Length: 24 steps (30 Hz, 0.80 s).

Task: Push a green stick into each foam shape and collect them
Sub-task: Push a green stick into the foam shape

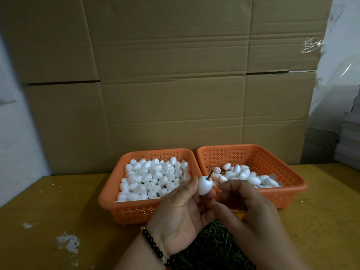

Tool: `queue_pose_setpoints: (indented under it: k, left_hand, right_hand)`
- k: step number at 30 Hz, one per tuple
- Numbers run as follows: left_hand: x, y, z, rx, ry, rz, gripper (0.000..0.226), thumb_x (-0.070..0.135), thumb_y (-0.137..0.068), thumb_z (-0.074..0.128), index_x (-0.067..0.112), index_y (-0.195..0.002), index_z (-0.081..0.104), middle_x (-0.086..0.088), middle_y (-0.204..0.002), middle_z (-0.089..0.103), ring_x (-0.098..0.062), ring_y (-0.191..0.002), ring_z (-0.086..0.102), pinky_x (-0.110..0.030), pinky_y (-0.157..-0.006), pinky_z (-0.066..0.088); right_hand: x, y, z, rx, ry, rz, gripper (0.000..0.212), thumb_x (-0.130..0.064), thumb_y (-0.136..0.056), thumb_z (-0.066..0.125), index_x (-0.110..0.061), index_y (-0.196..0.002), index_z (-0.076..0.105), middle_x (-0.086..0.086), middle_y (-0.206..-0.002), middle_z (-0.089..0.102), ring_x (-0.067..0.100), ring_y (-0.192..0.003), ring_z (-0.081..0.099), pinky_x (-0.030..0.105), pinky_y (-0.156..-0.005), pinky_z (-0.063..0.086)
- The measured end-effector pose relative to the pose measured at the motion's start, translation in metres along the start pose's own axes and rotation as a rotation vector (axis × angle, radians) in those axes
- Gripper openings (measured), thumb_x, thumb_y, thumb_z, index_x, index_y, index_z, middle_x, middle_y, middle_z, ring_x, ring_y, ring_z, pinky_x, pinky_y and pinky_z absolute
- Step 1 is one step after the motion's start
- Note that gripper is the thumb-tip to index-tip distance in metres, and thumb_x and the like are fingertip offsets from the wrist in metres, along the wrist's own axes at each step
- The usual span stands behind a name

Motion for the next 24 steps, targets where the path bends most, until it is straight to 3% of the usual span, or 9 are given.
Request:
queue_pose_setpoints:
  k: [7, 12, 15, 17, 21, 24]
  left_hand:
    - [-0.016, 0.003, 0.012, -0.040, 0.018, -0.058, 0.034, 0.028, -0.087, 0.063, 0.002, -0.107, 0.065, -0.014, -0.080, 0.067, -0.019, -0.071, 0.067, -0.034, -0.065, 0.056]
    - [-0.020, 0.005, 0.018, -0.080, 0.000, -0.073, 0.037, 0.029, -0.083, 0.068, 0.005, -0.111, 0.067, -0.014, -0.086, 0.068, -0.021, -0.078, 0.068, -0.036, -0.068, 0.056]
    - [-0.019, 0.004, 0.017, -0.083, -0.144, -0.061, 0.041, 0.031, -0.088, 0.061, 0.004, -0.120, 0.062, -0.017, -0.100, 0.067, -0.025, -0.089, 0.066, -0.037, -0.075, 0.054]
    - [-0.018, 0.003, 0.011, -0.012, -0.241, -0.048, 0.040, 0.029, -0.087, 0.063, 0.003, -0.117, 0.061, -0.021, -0.102, 0.066, -0.027, -0.085, 0.065, -0.035, -0.069, 0.054]
    - [-0.008, 0.004, 0.001, 0.093, -0.309, -0.015, 0.015, 0.018, -0.085, 0.061, 0.007, -0.095, 0.060, -0.012, -0.081, 0.068, -0.020, -0.068, 0.064, -0.029, -0.054, 0.053]
    - [0.003, 0.004, -0.007, 0.165, -0.319, 0.019, 0.004, 0.010, -0.092, 0.057, 0.006, -0.093, 0.058, -0.011, -0.077, 0.068, -0.019, -0.065, 0.064, -0.028, -0.052, 0.053]
  right_hand:
    - [0.003, -0.001, 0.001, 0.008, -0.115, 0.062, 0.023, -0.039, -0.074, 0.075, -0.035, -0.094, 0.064, -0.016, -0.092, 0.069, 0.002, -0.084, 0.067, 0.012, -0.069, 0.051]
    - [0.011, 0.001, 0.007, -0.024, -0.244, 0.136, 0.023, -0.032, -0.073, 0.071, -0.037, -0.094, 0.064, -0.008, -0.088, 0.073, 0.007, -0.080, 0.070, 0.024, -0.067, 0.057]
    - [0.015, -0.001, 0.006, -0.017, -0.272, 0.161, 0.023, -0.016, -0.079, 0.072, -0.031, -0.096, 0.066, -0.004, -0.089, 0.074, 0.011, -0.083, 0.071, 0.034, -0.073, 0.057]
    - [0.016, -0.003, 0.002, -0.006, -0.282, 0.172, 0.023, -0.021, -0.078, 0.070, -0.025, -0.100, 0.066, -0.004, -0.091, 0.074, 0.011, -0.086, 0.071, 0.033, -0.074, 0.057]
    - [0.026, -0.017, -0.022, 0.071, -0.095, 0.172, 0.033, -0.044, -0.075, 0.062, -0.028, -0.104, 0.067, -0.012, -0.090, 0.072, 0.000, -0.086, 0.067, 0.017, -0.070, 0.053]
    - [0.046, -0.027, -0.046, 0.128, 0.221, 0.168, 0.027, -0.035, -0.084, 0.063, -0.027, -0.109, 0.066, -0.019, -0.091, 0.067, -0.005, -0.086, 0.062, 0.019, -0.071, 0.048]
Point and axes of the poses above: each hand's wrist, its own y-axis away from the middle knuckle, its own z-axis out of the palm, x = y × z, the point moved 9 cm from there along -y, towards the middle knuckle
